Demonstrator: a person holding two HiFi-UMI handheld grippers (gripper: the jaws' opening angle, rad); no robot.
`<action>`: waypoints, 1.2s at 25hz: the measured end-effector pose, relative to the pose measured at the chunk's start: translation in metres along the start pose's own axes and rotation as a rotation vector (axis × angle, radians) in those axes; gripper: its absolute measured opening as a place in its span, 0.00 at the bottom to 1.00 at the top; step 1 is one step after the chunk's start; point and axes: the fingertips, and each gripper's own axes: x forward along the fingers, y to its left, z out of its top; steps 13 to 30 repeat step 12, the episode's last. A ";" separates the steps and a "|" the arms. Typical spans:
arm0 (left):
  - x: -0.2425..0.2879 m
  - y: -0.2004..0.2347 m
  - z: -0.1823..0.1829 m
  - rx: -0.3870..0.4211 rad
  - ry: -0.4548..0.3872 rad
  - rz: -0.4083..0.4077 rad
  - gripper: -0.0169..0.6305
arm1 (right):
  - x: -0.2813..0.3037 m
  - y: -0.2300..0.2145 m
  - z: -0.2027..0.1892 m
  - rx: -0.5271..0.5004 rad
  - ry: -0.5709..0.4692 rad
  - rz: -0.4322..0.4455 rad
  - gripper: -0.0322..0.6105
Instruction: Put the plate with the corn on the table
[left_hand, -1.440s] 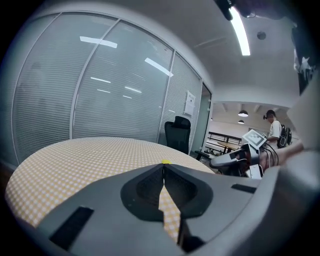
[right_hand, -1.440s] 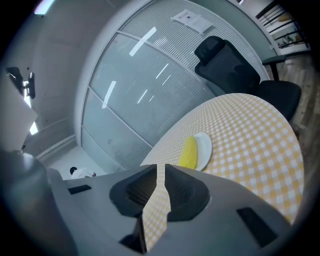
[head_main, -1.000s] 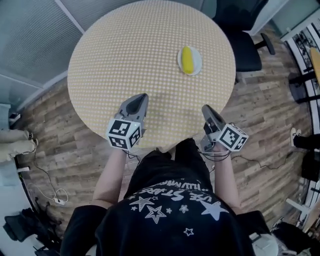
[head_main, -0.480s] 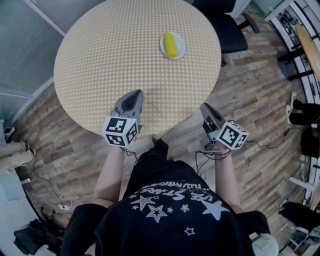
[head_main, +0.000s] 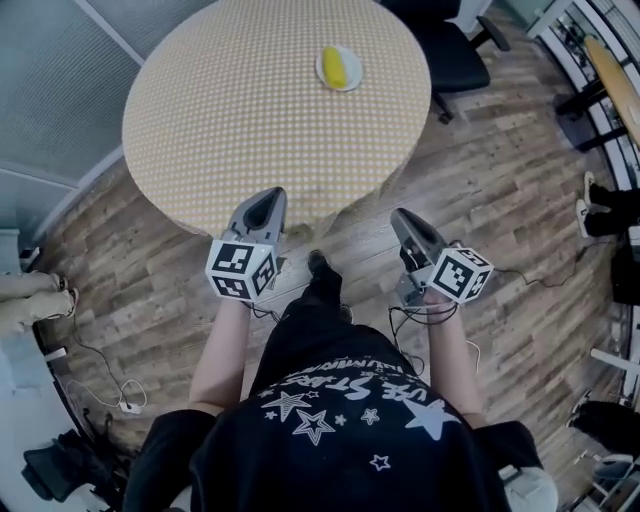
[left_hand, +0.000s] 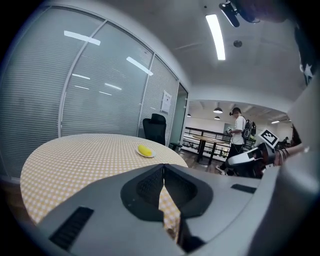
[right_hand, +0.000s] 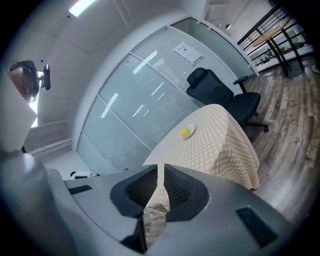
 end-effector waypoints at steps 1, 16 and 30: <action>-0.008 -0.006 -0.002 0.001 -0.003 -0.001 0.04 | -0.009 0.002 -0.004 -0.002 -0.003 -0.005 0.13; -0.105 -0.061 -0.015 0.004 -0.056 0.004 0.04 | -0.078 0.053 -0.047 -0.057 -0.015 0.021 0.13; -0.105 -0.061 -0.015 0.004 -0.056 0.004 0.04 | -0.078 0.053 -0.047 -0.057 -0.015 0.021 0.13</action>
